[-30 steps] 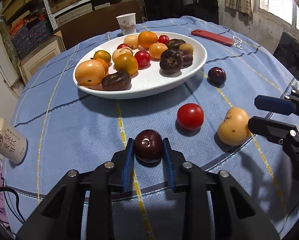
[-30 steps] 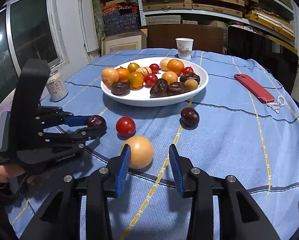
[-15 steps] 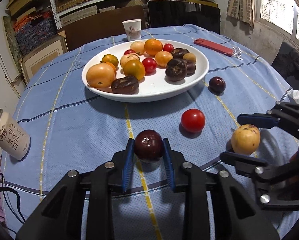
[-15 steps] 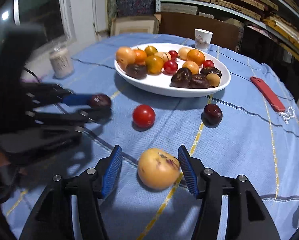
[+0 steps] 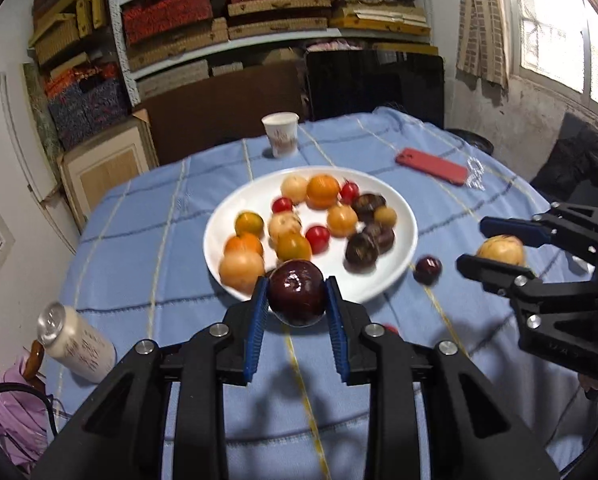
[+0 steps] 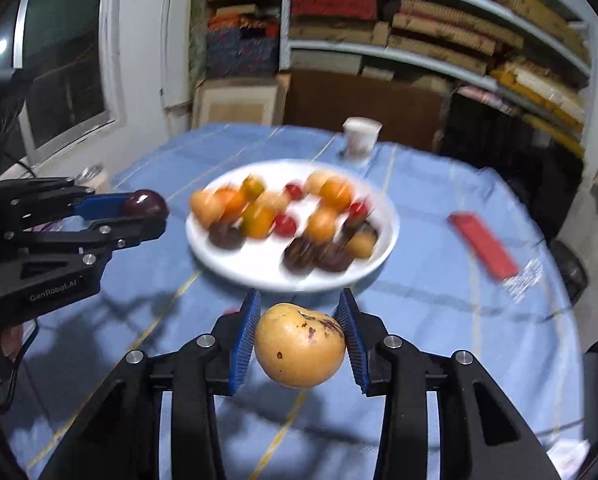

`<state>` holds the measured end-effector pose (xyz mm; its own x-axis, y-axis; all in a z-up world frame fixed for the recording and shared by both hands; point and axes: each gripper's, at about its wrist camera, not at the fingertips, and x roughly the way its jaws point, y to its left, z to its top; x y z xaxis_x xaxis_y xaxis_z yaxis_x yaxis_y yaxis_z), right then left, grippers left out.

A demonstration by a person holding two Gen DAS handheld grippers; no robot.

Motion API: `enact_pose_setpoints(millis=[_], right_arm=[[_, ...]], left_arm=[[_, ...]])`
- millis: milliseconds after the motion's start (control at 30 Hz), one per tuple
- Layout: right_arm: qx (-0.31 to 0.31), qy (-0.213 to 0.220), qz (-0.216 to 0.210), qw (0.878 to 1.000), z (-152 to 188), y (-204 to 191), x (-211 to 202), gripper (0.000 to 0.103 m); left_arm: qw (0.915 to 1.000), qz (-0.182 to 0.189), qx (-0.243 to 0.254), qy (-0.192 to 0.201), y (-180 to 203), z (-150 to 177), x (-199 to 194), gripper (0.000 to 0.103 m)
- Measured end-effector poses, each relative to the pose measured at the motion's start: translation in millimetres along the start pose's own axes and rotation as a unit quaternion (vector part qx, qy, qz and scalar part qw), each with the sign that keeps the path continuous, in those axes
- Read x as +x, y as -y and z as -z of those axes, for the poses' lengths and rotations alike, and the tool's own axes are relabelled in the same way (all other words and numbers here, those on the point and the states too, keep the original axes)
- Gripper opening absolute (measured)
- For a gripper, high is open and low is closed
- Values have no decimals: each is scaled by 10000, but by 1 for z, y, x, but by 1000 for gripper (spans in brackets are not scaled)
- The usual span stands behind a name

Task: Organize fruits
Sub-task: 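Carry the pale yellow fruit and dark plum onto the white plate and release both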

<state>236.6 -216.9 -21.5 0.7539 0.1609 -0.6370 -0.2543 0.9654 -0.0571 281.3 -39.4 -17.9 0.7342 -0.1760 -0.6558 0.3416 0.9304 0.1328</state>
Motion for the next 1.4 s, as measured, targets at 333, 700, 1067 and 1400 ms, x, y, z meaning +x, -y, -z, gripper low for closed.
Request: enact_pose_setpoints(millis=[333, 700, 1067, 1400], right_arm=[[-104, 253, 291, 9992, -46, 7, 11, 41], [-12, -43, 97, 9999, -81, 19, 77, 41], [9, -421, -125, 9990, -89, 25, 134, 58], [214, -341, 24, 9992, -39, 44, 48, 58]], left_arm=[[9986, -250, -437, 176, -19, -25, 23, 28], [9983, -246, -525, 37, -27, -47, 84, 28], [9966, -392, -724, -73, -44, -53, 125, 81], [9977, -43, -663, 97, -41, -18, 44, 86]])
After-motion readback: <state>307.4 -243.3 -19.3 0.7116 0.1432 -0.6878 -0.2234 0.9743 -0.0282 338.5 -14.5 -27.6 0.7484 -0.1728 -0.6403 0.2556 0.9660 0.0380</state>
